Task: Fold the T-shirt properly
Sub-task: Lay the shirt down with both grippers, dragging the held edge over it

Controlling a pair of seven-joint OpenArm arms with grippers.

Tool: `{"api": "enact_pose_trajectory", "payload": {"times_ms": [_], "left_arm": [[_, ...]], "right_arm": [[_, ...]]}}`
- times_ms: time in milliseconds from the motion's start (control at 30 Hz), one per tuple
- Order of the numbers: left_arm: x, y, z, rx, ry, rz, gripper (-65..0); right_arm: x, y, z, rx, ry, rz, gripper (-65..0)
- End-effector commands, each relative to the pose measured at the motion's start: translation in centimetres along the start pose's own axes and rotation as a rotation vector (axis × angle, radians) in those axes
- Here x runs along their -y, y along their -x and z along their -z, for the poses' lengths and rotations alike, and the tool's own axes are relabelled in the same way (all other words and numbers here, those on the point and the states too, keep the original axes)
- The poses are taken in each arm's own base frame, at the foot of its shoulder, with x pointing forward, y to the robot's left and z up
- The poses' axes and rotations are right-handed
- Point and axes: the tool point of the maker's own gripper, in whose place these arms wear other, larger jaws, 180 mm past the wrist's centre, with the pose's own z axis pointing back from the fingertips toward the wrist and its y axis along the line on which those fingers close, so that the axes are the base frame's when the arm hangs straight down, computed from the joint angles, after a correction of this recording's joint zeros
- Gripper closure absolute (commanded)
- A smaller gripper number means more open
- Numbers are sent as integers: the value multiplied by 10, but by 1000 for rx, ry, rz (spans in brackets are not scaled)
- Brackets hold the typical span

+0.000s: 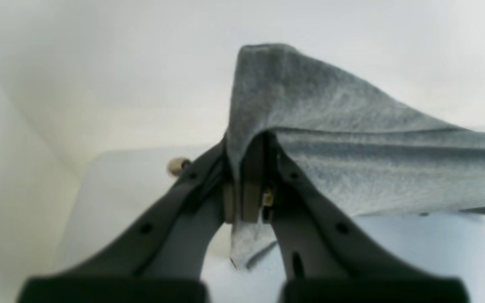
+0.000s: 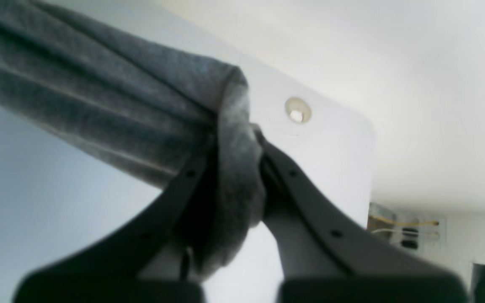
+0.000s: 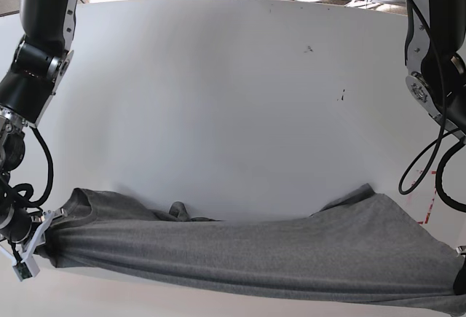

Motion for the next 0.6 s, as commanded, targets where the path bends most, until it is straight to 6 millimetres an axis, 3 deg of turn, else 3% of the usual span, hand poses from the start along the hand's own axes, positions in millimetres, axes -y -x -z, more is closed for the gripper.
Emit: {"api": "enact_pose_trajectory", "payload": {"times_ms": [0, 433, 567], "left_arm": [[-5, -5, -14, 48, -29, 20, 0], [-1, 123, -53, -189, -31, -19, 0], [3, 151, -67, -250, -24, -36, 0]], "right_arm": [[7, 9, -11, -4, 58, -1, -8], [-53, 96, -16, -124, -8, 21, -8], [-71, 114, -20, -155, -31, 7, -8]]}}
